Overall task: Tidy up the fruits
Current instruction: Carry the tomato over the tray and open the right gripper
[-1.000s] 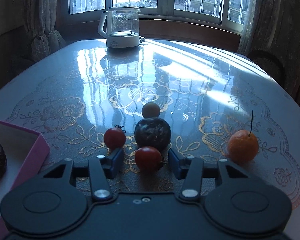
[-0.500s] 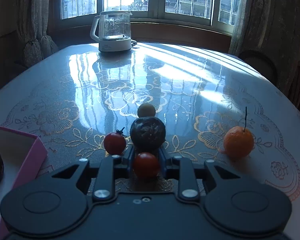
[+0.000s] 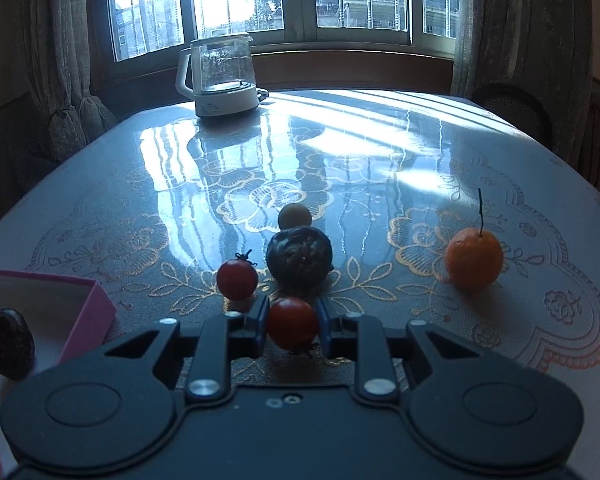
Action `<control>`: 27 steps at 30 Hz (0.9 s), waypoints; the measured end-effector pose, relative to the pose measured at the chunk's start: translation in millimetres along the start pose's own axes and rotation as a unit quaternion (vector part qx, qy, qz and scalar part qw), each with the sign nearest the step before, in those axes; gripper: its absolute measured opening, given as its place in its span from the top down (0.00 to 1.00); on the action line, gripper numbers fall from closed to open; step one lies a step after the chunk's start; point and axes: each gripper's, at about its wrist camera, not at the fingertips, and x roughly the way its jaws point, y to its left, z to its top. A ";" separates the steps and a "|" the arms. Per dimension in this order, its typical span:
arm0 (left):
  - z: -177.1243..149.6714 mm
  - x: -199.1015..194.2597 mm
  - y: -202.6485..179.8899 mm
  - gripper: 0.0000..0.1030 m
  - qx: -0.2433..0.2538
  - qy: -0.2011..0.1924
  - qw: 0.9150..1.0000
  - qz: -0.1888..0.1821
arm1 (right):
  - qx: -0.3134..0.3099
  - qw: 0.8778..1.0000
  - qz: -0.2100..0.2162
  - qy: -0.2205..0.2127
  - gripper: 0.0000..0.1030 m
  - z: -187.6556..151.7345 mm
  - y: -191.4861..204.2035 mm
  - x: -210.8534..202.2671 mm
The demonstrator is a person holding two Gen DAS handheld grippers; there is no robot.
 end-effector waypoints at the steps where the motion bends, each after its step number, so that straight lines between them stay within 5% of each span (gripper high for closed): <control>1: 0.3 -0.1 0.6 0.06 -0.001 0.000 1.000 0.000 | -0.002 1.000 0.002 -0.002 0.77 0.6 1.5 -2.7; 17: -1.4 -11.6 34.4 0.06 -0.026 -0.009 1.000 0.002 | -0.066 0.984 0.164 0.009 0.77 2.0 104.3 -61.6; 27: -1.0 -18.3 53.2 0.06 -0.031 -0.014 0.999 0.007 | -0.100 0.982 0.158 0.038 0.74 -20.1 133.6 -58.3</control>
